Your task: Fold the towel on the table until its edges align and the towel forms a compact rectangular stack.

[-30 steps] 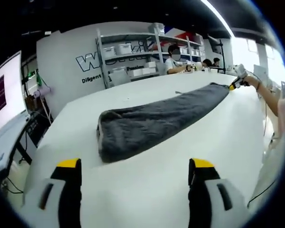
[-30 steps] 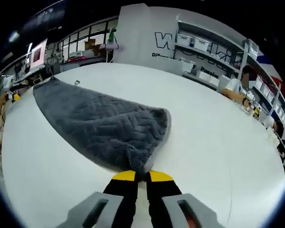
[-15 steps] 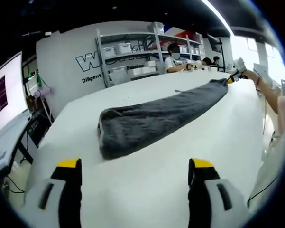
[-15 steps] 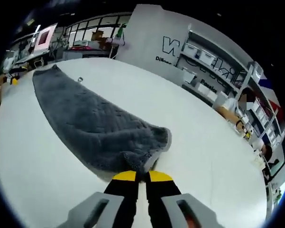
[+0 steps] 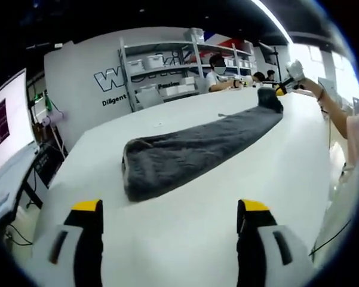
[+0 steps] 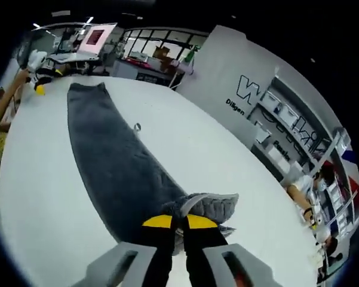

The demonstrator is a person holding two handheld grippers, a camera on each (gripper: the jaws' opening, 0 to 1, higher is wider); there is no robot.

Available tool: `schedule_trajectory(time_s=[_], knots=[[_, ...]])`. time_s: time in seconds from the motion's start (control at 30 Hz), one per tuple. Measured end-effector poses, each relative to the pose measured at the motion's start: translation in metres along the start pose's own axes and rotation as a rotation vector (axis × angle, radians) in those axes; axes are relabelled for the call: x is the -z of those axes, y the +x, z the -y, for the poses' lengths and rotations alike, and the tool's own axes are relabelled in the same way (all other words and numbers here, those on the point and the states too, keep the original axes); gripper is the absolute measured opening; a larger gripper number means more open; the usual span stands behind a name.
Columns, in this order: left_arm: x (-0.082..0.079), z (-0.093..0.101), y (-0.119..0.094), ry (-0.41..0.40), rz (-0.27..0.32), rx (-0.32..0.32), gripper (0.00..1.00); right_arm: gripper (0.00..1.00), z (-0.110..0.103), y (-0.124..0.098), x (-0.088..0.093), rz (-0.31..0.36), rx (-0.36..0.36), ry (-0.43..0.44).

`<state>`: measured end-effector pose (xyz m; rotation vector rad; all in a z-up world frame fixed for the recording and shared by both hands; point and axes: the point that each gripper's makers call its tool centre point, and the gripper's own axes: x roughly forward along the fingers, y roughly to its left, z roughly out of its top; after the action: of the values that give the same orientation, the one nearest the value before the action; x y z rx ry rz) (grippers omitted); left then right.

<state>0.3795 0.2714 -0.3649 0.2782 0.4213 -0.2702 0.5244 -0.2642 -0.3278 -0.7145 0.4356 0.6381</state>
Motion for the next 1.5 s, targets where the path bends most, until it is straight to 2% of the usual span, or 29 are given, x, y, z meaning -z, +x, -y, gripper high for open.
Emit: schedule_trajectory(time_s=[0.17,0.27,0.47,0.53,0.7,0.83,0.97,1.1,1.2,1.3,1.37,1.43,1.5], knots=[[0.0,-0.002,-0.004,0.003,0.003,-0.008,0.98,0.05,-0.023,0.019,-0.025,0.009,-0.052,-0.068],[0.001,-0.004,-0.007,0.001,0.003,-0.017,0.98,0.05,-0.047,0.031,-0.043,0.023,-0.11,-0.129],[0.005,-0.005,-0.01,0.001,-0.003,-0.023,0.97,0.05,-0.096,0.039,-0.071,0.059,-0.226,-0.23],[0.006,-0.005,-0.01,0.002,-0.005,-0.024,0.97,0.05,-0.116,0.046,-0.074,0.061,-0.28,-0.246],[0.004,-0.005,-0.01,0.003,0.003,-0.025,0.97,0.06,-0.134,0.065,-0.064,0.026,-0.318,-0.263],[0.003,-0.004,-0.009,0.008,0.001,-0.022,0.97,0.09,-0.138,0.069,-0.057,0.026,-0.328,-0.225],[0.002,-0.005,-0.009,0.012,0.001,-0.026,0.97,0.27,-0.124,0.063,-0.057,0.042,-0.282,-0.181],[0.0,-0.004,-0.009,0.015,0.003,-0.027,0.97,0.36,-0.121,0.048,-0.066,0.092,-0.296,-0.107],[-0.001,-0.003,-0.008,0.018,0.002,-0.024,0.97,0.39,-0.114,0.043,-0.072,0.119,-0.282,-0.037],[-0.002,-0.002,-0.008,0.02,0.004,-0.023,0.97,0.45,-0.11,0.045,-0.077,0.122,-0.283,0.115],[-0.003,-0.001,-0.008,0.021,0.006,-0.022,0.97,0.54,-0.114,0.048,-0.074,0.082,-0.291,0.197],[-0.003,-0.001,-0.009,0.022,0.007,-0.022,0.97,0.63,-0.124,0.052,-0.075,0.077,-0.291,0.187],[-0.004,-0.002,-0.011,0.021,0.01,-0.027,0.97,0.63,-0.132,0.056,-0.075,0.077,-0.282,0.193]])
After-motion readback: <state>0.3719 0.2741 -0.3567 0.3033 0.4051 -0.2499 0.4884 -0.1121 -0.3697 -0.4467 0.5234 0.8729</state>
